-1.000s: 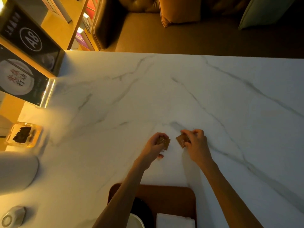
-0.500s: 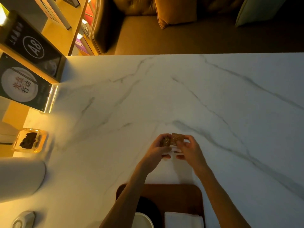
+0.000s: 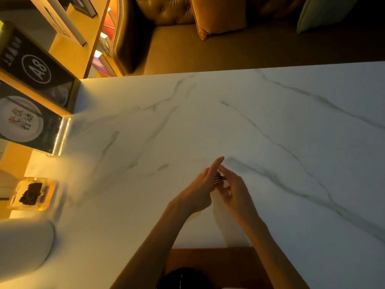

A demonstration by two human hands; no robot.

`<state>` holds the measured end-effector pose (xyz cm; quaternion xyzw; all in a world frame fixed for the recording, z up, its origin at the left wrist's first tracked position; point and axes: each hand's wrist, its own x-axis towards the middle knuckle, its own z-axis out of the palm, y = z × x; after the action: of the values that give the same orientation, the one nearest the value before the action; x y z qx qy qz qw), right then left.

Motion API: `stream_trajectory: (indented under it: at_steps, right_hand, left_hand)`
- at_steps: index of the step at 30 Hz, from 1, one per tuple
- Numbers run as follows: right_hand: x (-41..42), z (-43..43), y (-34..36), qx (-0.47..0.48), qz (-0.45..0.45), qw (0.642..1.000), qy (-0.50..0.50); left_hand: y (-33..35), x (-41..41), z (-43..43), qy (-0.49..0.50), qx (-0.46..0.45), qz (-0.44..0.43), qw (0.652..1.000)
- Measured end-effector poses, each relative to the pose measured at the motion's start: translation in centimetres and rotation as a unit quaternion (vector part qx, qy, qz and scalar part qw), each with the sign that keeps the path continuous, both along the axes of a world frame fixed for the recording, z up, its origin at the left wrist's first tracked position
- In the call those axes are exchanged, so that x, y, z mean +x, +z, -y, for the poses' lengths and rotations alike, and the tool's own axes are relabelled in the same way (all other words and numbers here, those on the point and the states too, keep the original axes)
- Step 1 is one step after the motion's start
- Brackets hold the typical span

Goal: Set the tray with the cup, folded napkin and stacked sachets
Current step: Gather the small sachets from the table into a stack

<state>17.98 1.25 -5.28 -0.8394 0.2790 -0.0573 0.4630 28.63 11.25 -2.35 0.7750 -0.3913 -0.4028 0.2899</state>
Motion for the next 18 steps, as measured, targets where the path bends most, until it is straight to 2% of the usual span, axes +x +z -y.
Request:
stream_trajectory:
  at_steps: [1, 3, 6, 10, 14, 18]
  right_hand:
    - [0.6, 0.2, 0.0, 0.000, 0.014, 1.000, 0.005]
    - [1.6, 1.0, -0.6, 0.026, 0.043, 0.998, -0.034]
    - [3.0, 2.0, -2.0, 0.028, 0.059, 0.993, -0.094]
    - [4.8, 1.2, -3.7, -0.001, 0.085, 0.992, -0.089]
    - [5.5, 0.0, -5.2, -0.135, 0.104, 0.980, -0.100]
    - [5.8, -0.1, -6.1, -0.184, 0.066, 0.978, -0.066]
  left_hand:
    - [-0.4, 0.6, 0.1, -0.019, -0.022, 0.056, 0.998]
    - [-1.2, 2.0, 0.3, 0.015, -0.069, 0.115, 0.991]
    - [-2.8, 3.8, 0.1, 0.124, -0.127, 0.106, 0.978]
    - [-5.8, 4.2, -0.4, 0.157, -0.177, 0.181, 0.955]
    - [-8.6, 3.6, -0.5, 0.203, -0.179, 0.242, 0.932]
    - [-9.7, 3.5, -0.1, 0.195, -0.163, 0.287, 0.924]
